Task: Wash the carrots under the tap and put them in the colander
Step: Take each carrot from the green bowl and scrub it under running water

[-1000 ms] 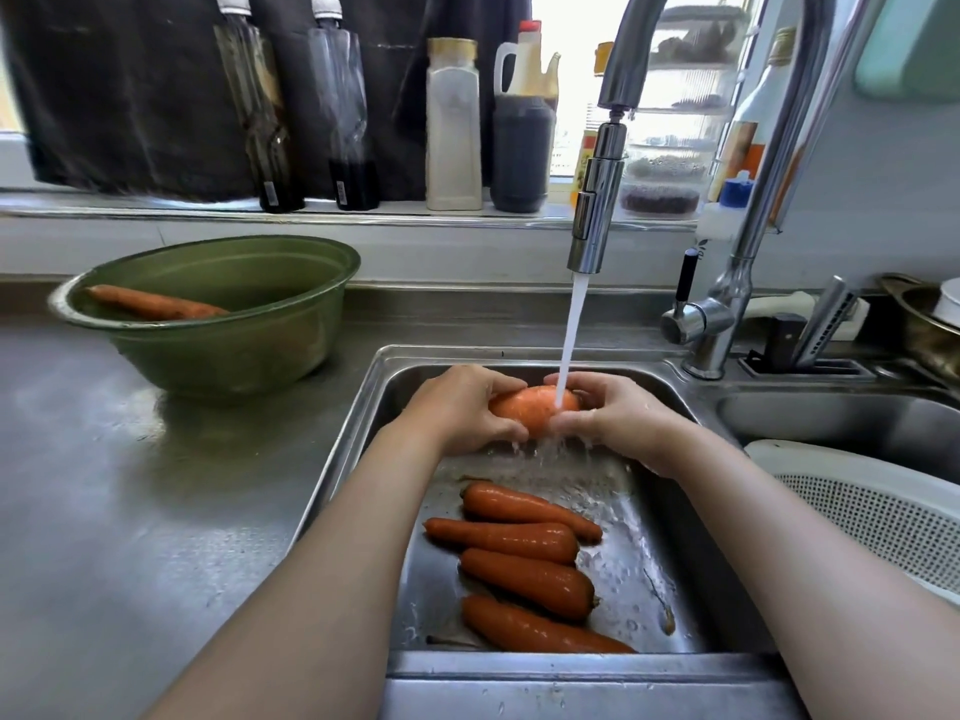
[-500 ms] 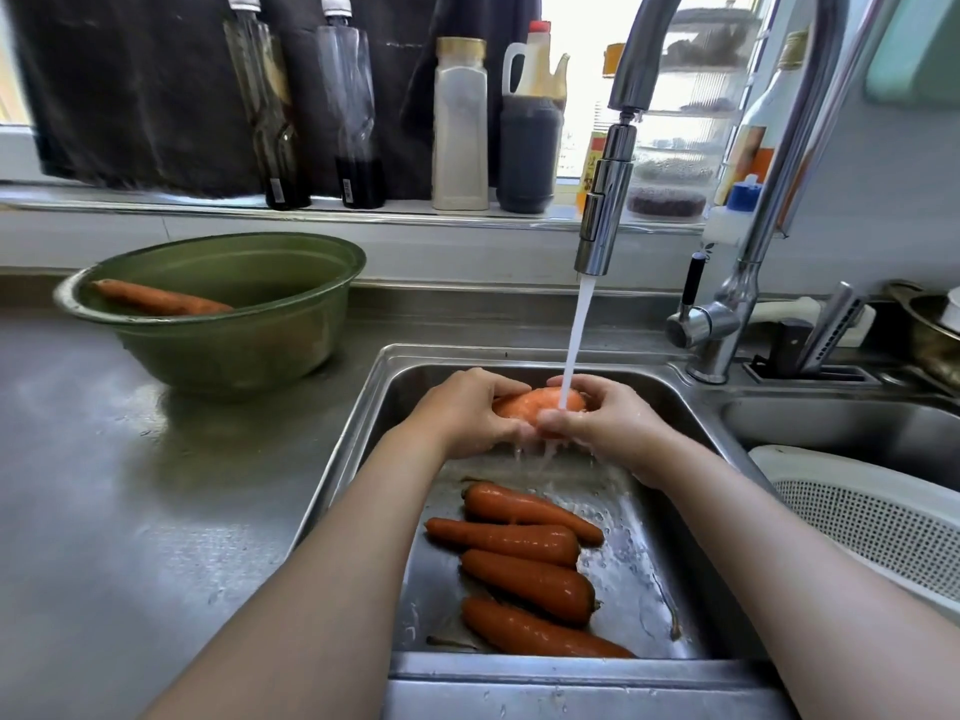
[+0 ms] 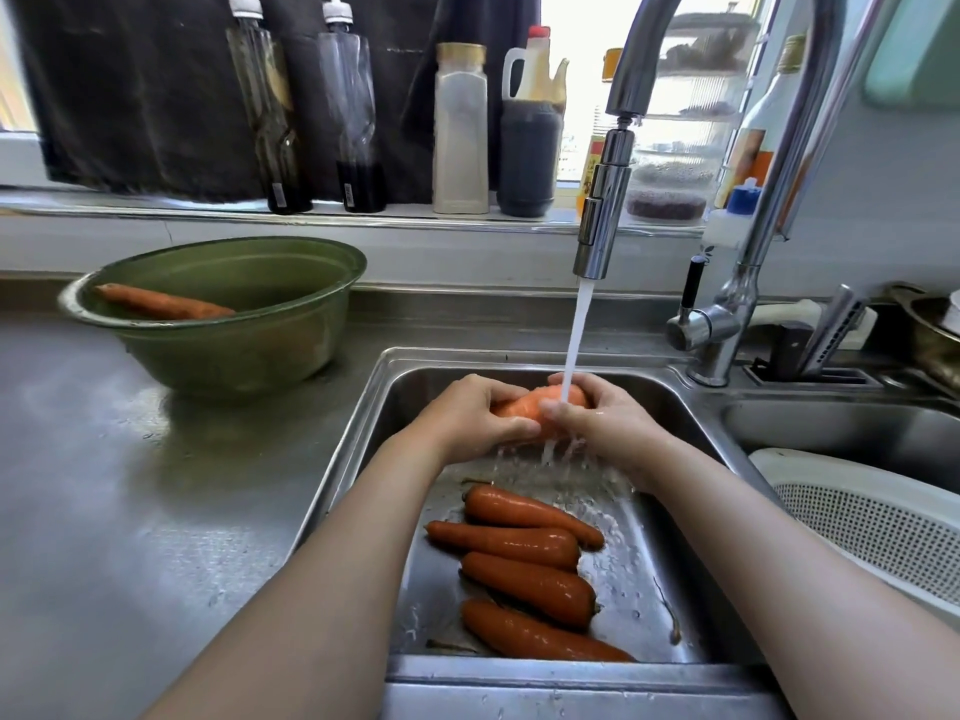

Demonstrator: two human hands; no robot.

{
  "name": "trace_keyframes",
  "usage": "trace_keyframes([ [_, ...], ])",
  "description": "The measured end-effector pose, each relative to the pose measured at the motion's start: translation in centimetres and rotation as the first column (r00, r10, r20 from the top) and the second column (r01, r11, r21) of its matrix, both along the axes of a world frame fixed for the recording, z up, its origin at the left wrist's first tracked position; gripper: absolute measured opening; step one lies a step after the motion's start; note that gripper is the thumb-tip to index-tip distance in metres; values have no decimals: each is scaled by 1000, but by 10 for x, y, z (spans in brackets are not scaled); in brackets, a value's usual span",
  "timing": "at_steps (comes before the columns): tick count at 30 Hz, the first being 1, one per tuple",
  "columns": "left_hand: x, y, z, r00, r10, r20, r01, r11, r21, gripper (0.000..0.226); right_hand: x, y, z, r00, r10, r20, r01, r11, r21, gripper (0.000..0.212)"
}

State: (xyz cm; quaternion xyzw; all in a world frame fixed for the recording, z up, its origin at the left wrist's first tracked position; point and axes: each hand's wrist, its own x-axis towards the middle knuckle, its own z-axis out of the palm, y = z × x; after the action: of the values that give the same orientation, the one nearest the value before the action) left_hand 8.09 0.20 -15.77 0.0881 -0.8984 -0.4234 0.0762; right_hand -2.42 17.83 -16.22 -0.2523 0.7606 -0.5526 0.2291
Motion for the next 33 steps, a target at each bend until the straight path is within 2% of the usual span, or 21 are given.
trace_keyframes([
  [2,-1,2,1,1000,-11,-11,11,1000,-6,44,7,-9,3,991,-129,-46,128,991,-37,19],
  [4,-3,2,1,1000,-10,-9,9,999,-44,48,7,-12,3,980,-183,-78,181,983,-32,21],
  [5,-3,1,0,1000,-5,-5,4,998,-63,51,5,-11,3,985,-151,-81,151,989,-10,22],
  [7,-3,-3,-2,1000,10,2,-9,996,-86,56,1,-4,4,1000,12,12,-12,1000,-8,22],
  [9,-2,-7,-3,1000,9,6,-9,997,-78,60,-5,4,0,983,141,114,-139,990,-24,41],
  [10,-1,-8,-3,1000,5,8,-5,998,-67,59,-6,5,-1,983,148,104,-146,989,-25,46],
  [14,0,-4,0,1000,-7,-18,7,1000,-24,52,2,-5,0,1000,-24,-7,24,999,-44,24],
  [17,-1,-2,0,1000,-5,-18,5,1000,-25,51,2,-13,-1,992,-126,-1,126,991,-43,24],
  [20,-1,-5,-2,1000,3,-8,-4,999,-54,56,-3,-8,-2,999,14,42,-13,1000,-11,22],
  [23,1,-5,-2,1000,11,-15,-11,999,-31,54,-6,3,-1,988,108,112,-103,994,-47,35],
  [28,0,6,3,1000,-5,-19,4,999,-42,42,7,-10,2,990,-143,5,143,986,-81,15],
  [30,0,8,4,1000,2,-25,-3,998,-60,43,7,-11,2,989,-148,-8,147,986,-73,18],
  [33,2,8,7,1000,4,-25,-7,991,-136,46,6,-8,0,997,-66,-43,65,998,-26,42],
])
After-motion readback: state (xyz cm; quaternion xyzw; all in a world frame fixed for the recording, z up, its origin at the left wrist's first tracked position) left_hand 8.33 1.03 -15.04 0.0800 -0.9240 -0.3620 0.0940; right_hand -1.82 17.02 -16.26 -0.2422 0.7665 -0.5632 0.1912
